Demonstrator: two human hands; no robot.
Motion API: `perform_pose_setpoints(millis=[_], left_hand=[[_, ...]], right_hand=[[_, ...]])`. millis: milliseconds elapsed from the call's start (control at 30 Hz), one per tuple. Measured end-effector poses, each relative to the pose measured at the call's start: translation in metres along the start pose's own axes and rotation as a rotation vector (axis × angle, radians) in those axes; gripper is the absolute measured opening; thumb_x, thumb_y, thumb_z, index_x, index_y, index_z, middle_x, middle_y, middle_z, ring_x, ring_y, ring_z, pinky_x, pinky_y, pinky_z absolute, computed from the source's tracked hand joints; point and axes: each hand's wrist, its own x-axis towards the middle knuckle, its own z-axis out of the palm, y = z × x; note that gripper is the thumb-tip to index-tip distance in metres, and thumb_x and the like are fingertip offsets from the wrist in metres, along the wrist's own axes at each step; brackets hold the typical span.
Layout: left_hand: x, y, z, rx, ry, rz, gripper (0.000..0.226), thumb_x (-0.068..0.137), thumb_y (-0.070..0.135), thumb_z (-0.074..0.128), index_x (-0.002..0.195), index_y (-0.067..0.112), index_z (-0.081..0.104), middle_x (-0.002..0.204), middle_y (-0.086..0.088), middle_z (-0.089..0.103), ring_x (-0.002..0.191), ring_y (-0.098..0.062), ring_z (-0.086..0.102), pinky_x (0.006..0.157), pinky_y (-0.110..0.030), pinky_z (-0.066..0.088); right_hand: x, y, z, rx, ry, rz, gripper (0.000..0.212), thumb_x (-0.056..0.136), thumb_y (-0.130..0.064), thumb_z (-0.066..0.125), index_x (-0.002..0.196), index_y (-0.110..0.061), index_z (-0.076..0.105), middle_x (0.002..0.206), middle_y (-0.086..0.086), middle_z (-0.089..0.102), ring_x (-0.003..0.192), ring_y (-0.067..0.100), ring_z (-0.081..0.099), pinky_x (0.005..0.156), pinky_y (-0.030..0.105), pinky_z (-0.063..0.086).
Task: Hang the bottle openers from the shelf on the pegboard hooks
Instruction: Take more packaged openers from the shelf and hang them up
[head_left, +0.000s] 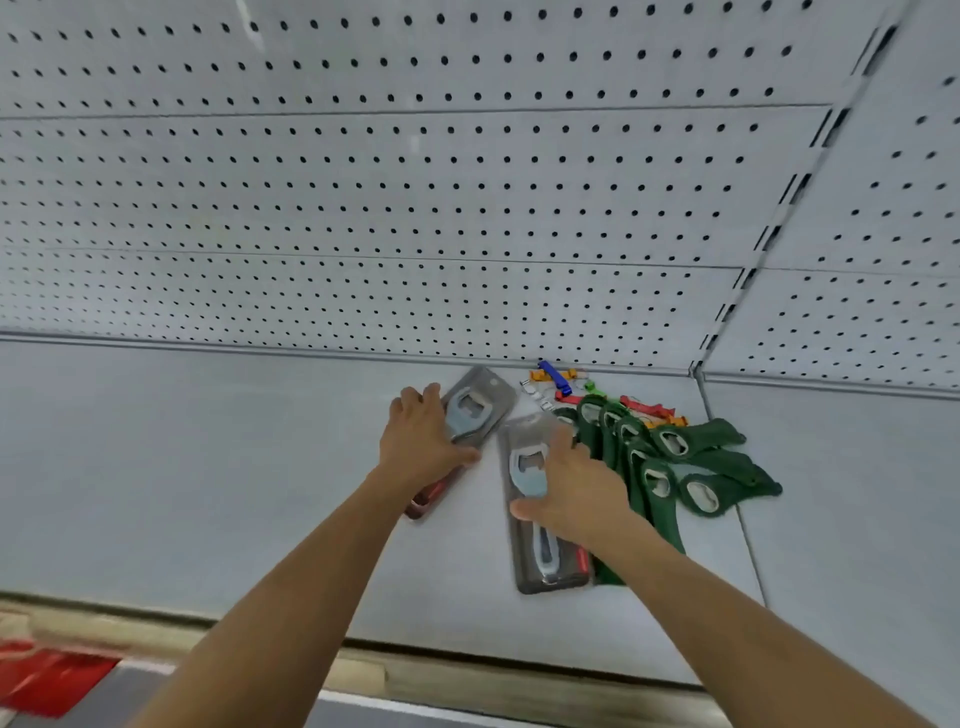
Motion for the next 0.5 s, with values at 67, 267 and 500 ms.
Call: perform_pose_setpoints(millis=[67, 267, 500], left_hand=[[0.0, 0.0, -0.001, -0.06, 0.038, -0.018, 0.083, 0.068, 0.042, 0.079, 0.131, 0.01, 0.037, 0.123, -0.012, 0.041, 0.114, -0.03, 0.045, 0.089, -0.033, 0.038], [-0.016, 0.003, -0.018, -0.473, 0.065, -0.106, 0.041, 0.073, 0.029, 0.076, 0.107, 0.014, 0.059, 0.095, -0.002, 0.068, 0.086, -0.022, 0.066, 0.077, -0.039, 0.056], [-0.086, 0.063, -0.024, -0.744, 0.125, -0.024, 0.017, 0.086, 0.021, 0.07, 0.096, 0.017, 0.057, 0.08, 0.008, 0.063, 0.068, -0.004, 0.062, 0.054, -0.014, 0.046]], right_hand=[[-0.002, 0.002, 0.0, 0.175, 0.021, 0.008, 0.082, 0.076, -0.034, 0.069, 0.138, -0.01, 0.021, 0.11, 0.009, 0.056, 0.084, 0.026, 0.06, 0.067, 0.034, 0.051], [-0.024, 0.011, -0.011, 0.535, 0.102, -0.036, 0.06, 0.077, -0.021, 0.073, 0.123, -0.017, 0.036, 0.1, -0.004, 0.059, 0.088, 0.018, 0.062, 0.078, 0.036, 0.054], [-0.062, 0.049, -0.028, 0.739, 0.218, -0.009, 0.057, 0.074, -0.022, 0.08, 0.112, -0.021, 0.038, 0.1, -0.008, 0.055, 0.092, 0.015, 0.059, 0.079, 0.035, 0.052]])
